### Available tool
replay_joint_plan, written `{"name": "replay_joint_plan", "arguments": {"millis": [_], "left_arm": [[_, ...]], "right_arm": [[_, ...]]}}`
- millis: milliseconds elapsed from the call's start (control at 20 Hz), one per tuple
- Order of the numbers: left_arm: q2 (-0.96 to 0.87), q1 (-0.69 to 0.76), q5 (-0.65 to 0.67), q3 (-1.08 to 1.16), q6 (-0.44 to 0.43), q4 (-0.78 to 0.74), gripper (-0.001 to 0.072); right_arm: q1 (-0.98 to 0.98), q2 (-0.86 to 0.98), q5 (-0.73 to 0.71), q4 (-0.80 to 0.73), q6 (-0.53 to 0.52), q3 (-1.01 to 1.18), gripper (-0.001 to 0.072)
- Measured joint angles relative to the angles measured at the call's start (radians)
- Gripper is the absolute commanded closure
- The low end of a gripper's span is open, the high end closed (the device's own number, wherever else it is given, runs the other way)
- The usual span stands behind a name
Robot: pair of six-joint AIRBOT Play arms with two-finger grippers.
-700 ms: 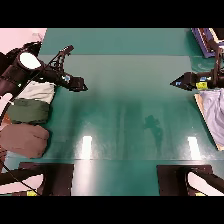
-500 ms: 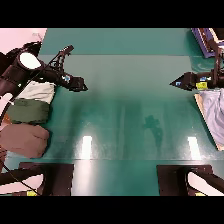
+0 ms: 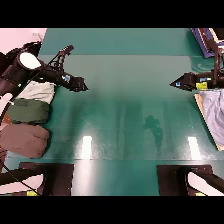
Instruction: Fold the shirts.
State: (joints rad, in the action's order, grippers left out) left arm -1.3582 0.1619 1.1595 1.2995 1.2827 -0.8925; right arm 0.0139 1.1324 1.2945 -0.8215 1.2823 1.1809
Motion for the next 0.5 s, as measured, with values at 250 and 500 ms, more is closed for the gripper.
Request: {"name": "replay_joint_plan", "arguments": {"millis": [250, 500], "left_arm": [[0.000, -0.023, -0.077, 0.027, 0.001, -0.052, 0.0162], [-0.003, -0.135, -0.160, 0.095, 0.116, -0.407, -0.0013]], "right_arm": [[0.000, 0.000, 0.007, 0.001, 0.000, 0.000, 0.0698], [0.000, 0.000, 0.015, 0.004, 0.000, 0.000, 0.0699]]}}
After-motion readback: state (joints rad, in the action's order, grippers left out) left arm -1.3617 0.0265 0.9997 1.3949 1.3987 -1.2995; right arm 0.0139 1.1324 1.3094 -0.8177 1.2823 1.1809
